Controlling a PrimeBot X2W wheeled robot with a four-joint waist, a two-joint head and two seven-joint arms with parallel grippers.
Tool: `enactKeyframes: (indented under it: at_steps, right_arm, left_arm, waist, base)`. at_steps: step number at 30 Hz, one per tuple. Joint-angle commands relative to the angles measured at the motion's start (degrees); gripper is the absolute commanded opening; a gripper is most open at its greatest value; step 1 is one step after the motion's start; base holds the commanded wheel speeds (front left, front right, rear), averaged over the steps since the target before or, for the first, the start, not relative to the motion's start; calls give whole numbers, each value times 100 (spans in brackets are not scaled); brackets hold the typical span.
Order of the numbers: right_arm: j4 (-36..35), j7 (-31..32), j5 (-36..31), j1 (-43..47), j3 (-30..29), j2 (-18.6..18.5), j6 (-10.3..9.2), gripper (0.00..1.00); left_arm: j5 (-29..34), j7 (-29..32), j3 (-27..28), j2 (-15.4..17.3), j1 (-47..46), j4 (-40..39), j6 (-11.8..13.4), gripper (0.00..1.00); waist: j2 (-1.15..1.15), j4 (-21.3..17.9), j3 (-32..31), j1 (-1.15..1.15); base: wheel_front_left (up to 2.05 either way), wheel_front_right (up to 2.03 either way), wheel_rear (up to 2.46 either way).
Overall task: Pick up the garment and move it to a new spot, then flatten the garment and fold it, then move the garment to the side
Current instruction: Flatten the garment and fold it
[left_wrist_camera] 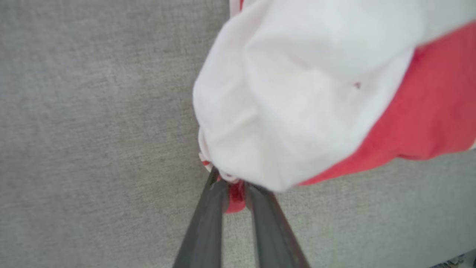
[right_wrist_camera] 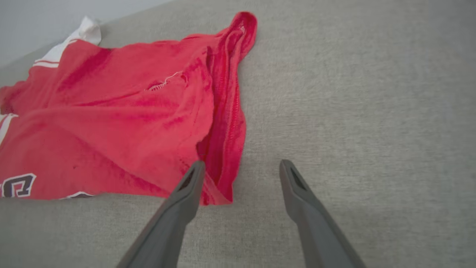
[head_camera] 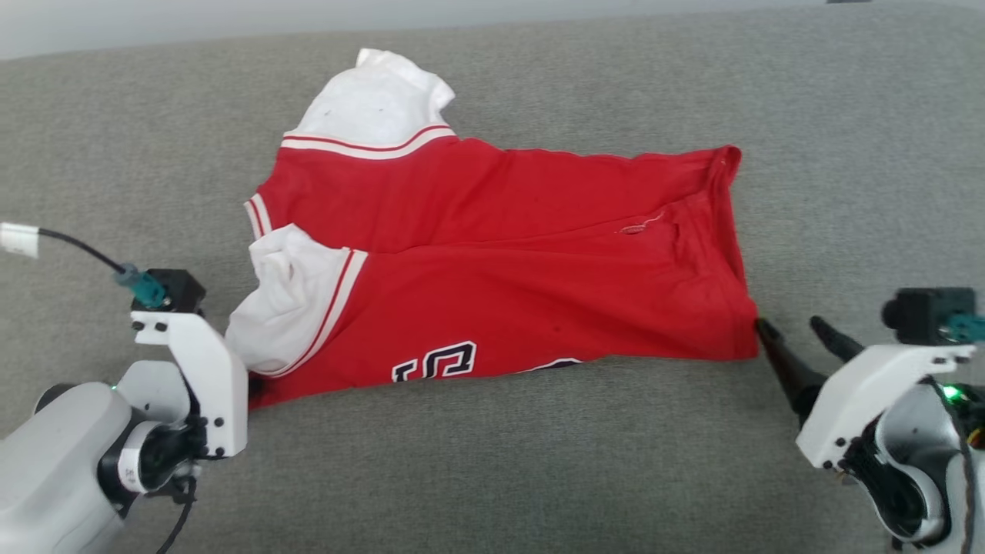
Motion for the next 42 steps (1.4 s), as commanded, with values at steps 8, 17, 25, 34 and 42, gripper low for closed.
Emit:
enactKeyframes:
  at_steps: [8,17,25,34,42]
  right_arm:
    - [926,731,50,-572,395,-206,0,100]
    - [1958,1265,-116,-966,972,-347,0,0]
    - [1793,1717,251,-1060,1126,-792,-1,0]
    - [918,2223,651,-962,943,-1339,-1,0]
    - [111,2915,811,-470,659,-1529,-1,0]
  left_arm:
    - [145,-79,-141,-424,-261,212,-241,0]
    - [215,-139,-176,-586,-386,318,-354,0]
    - [146,-164,-110,-451,-325,276,-355,0]
    - [44,82,-5,84,-144,-577,-2,0]
    - [-53,310,25,660,300,-1861,753,0]
  waist:
    - [-1,302,95,0]
    - [-1,462,137,0]
    - [-1,496,56,0]
    - [-1,541,-121,0]
    - [-1,584,-177,0]
  base:
    - [0,0,0]
    - [0,0,0]
    - [0,0,0]
    - [0,0,0]
    - [0,0,0]
